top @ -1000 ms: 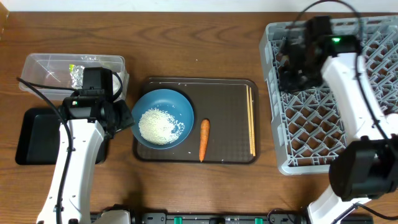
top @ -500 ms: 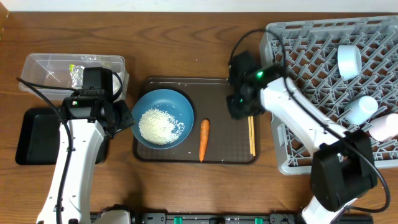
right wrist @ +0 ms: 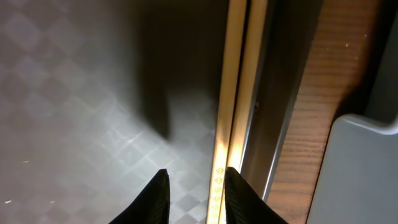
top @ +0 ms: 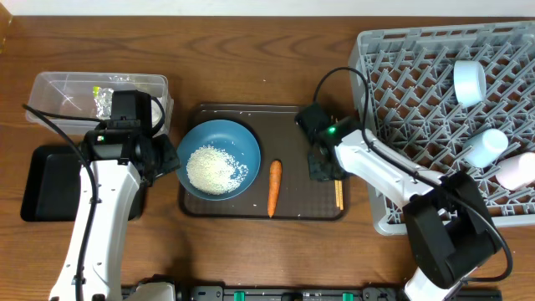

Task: Sort waste into correct bins and load items into the dishwasher rack
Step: 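Move the right gripper to the tray and grasp a wooden chopstick, then carry the chopstick right and drop it into the rack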

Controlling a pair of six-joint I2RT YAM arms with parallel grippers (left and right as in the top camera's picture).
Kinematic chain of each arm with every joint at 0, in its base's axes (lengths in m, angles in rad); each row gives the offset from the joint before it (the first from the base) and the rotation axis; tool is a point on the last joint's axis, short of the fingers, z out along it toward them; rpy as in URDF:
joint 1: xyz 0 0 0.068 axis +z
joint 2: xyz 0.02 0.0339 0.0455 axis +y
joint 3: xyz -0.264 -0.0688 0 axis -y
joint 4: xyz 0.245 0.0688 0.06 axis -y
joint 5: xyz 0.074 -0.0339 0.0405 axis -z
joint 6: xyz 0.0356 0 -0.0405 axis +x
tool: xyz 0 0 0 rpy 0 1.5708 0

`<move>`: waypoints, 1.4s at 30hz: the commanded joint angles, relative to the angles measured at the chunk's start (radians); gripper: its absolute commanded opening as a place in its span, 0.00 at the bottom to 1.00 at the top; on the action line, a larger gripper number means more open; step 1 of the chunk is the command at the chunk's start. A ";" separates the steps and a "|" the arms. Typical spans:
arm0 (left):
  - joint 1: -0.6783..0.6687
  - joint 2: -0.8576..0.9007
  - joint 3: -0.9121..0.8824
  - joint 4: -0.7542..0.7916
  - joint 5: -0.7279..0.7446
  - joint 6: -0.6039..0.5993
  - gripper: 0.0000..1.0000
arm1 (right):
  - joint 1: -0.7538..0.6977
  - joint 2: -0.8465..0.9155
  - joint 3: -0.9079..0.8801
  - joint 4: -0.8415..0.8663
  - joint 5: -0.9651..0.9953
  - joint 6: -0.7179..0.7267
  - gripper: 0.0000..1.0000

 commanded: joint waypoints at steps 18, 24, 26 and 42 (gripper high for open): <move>0.004 -0.005 0.002 -0.002 -0.005 -0.009 0.56 | 0.006 0.001 -0.122 0.121 -0.013 0.072 0.29; 0.005 -0.005 0.002 -0.002 -0.005 -0.009 0.56 | 0.006 0.001 -0.158 0.161 -0.028 0.078 0.30; 0.005 -0.005 0.002 -0.002 -0.005 -0.009 0.55 | 0.006 0.001 -0.158 0.162 -0.028 0.078 0.30; 0.004 -0.005 0.002 -0.003 -0.005 -0.009 0.56 | 0.006 0.001 -0.173 0.133 -0.028 0.164 0.06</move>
